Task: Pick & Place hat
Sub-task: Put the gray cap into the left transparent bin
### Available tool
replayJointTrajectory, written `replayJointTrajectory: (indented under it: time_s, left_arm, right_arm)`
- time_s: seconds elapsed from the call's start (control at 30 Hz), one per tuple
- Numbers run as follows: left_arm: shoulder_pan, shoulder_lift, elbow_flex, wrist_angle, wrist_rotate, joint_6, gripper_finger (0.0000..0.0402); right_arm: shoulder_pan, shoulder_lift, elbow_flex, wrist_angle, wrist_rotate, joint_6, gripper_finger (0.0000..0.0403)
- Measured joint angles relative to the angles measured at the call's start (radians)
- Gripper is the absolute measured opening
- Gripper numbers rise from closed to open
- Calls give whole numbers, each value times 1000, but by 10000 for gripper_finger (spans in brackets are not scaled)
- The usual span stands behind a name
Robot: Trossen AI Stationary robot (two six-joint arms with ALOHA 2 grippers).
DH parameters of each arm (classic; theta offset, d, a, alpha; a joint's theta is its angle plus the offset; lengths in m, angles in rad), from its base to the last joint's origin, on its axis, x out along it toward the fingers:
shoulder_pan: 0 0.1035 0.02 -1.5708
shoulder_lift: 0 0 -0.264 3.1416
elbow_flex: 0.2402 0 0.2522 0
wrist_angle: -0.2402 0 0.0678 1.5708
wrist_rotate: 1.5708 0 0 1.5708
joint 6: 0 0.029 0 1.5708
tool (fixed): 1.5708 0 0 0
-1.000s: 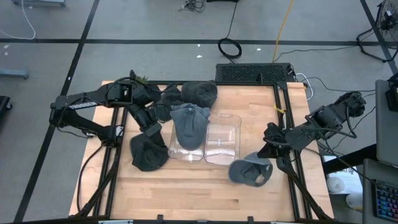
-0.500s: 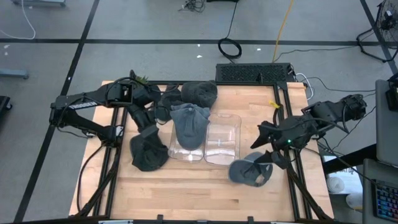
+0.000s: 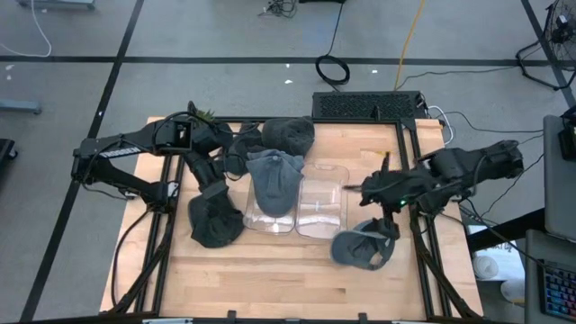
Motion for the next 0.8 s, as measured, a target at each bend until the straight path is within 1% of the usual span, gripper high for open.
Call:
replayJointTrajectory:
  time_s: [0.17,0.53,0.63,0.7,0.8]
  left_arm:
    - [0,0,0,-3,31,40,271]
    - [0,0,0,-3,39,59,271]
    - [0,0,0,-3,39,78,271]
    - [0,0,0,-3,39,80,271]
    - [-1,0,0,-7,40,90,271]
  right_arm:
    - [-12,79,0,-76,-20,-52,367]
    - [-7,214,-6,-64,-20,-133,366]
    - [-7,235,-43,-63,-25,-148,366]
    - [-7,242,-77,-56,-46,-149,366]
    - [-7,241,-136,-5,-77,-132,366]
